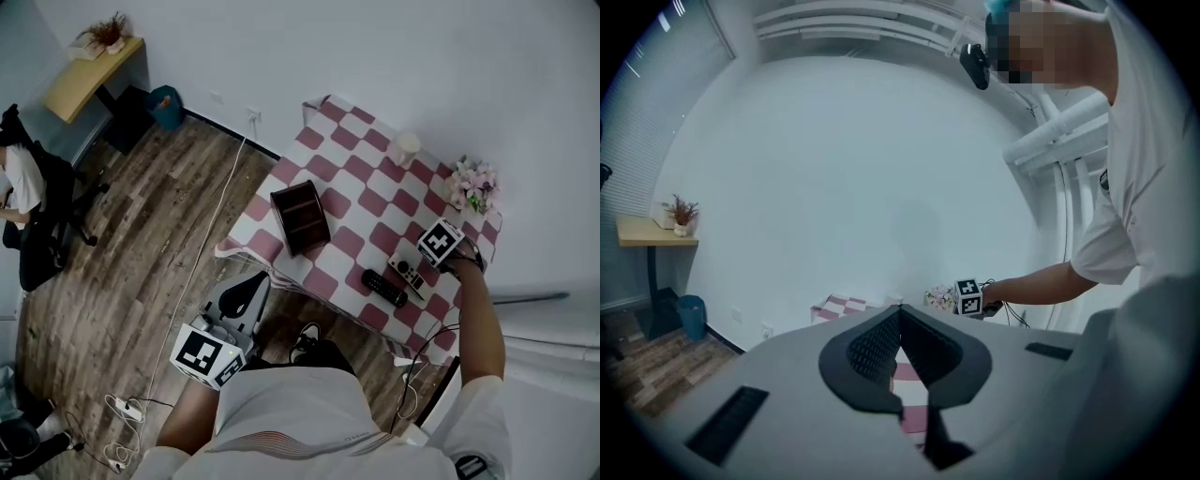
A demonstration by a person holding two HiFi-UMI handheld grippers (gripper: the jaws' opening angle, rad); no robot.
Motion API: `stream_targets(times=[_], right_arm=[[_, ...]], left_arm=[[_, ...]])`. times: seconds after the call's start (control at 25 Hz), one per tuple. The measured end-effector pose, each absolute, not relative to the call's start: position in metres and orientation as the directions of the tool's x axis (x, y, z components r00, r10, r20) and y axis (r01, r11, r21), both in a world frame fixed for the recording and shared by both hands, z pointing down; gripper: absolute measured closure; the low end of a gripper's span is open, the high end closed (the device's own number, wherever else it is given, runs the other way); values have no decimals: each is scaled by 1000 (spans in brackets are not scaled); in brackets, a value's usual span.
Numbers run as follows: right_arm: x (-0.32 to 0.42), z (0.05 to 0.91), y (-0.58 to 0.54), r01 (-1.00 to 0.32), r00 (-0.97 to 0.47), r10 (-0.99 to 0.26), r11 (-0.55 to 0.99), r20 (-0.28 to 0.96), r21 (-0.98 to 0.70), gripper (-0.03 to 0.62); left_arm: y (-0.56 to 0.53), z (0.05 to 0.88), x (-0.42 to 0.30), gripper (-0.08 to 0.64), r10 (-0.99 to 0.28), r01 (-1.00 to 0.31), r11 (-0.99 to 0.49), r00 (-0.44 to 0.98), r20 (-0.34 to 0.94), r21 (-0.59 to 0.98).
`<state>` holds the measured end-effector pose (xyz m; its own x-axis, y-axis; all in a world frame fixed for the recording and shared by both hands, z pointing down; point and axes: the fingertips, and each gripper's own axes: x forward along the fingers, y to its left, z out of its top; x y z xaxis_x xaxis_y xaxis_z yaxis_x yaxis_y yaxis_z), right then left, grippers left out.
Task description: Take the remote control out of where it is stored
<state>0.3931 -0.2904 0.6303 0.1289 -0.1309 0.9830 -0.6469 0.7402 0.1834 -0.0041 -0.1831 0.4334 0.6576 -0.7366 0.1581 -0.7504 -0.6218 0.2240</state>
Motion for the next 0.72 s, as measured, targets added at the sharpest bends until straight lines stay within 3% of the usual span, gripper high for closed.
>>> stream_targets(times=[0.32, 0.72], right_arm=[[398, 692, -288, -613, 224, 52, 784, 973, 99, 407], [393, 695, -292, -647, 141, 47, 761, 989, 56, 405]], left_arm=[[-183, 438, -13, 552, -773, -792, -573, 608, 183, 212], [-183, 439, -17, 552, -783, -804, -555, 591, 191, 213]])
